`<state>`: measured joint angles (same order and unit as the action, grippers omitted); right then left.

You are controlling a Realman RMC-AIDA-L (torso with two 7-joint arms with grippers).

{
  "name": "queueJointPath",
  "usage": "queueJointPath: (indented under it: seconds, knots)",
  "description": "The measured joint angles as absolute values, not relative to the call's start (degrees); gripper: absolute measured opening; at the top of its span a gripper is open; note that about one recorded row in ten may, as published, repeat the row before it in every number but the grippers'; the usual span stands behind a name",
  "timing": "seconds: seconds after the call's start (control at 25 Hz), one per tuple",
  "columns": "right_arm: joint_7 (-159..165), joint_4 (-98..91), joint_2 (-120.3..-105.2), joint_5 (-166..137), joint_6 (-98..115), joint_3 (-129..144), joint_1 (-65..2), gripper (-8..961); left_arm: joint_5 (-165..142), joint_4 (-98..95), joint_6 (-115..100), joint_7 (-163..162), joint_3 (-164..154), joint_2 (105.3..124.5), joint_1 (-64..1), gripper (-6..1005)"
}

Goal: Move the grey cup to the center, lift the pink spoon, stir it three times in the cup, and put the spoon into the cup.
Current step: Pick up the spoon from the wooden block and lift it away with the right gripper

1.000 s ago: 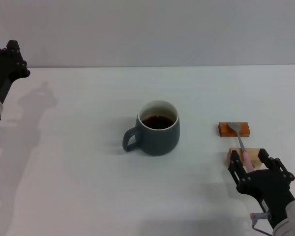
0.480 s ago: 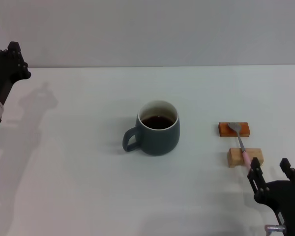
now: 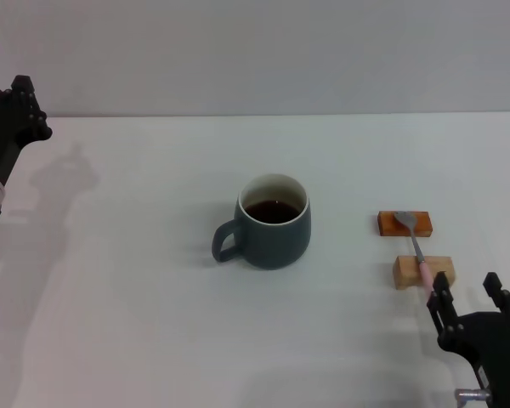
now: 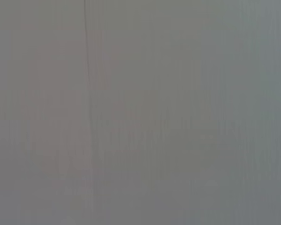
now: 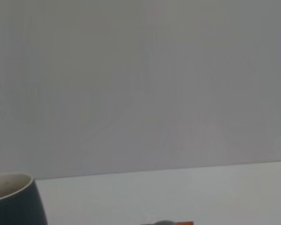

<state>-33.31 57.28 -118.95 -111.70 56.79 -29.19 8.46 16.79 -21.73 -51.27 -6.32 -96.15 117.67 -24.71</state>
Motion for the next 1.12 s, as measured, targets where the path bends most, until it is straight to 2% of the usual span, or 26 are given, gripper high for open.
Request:
queueJointPath:
  seconds: [1.12]
  knots:
    - [-30.9, 53.9, -118.63, -108.6, 54.8, -26.0, 4.8, 523, 16.8, -22.1, -52.9, -6.7, -96.2, 117.78, -23.7, -2]
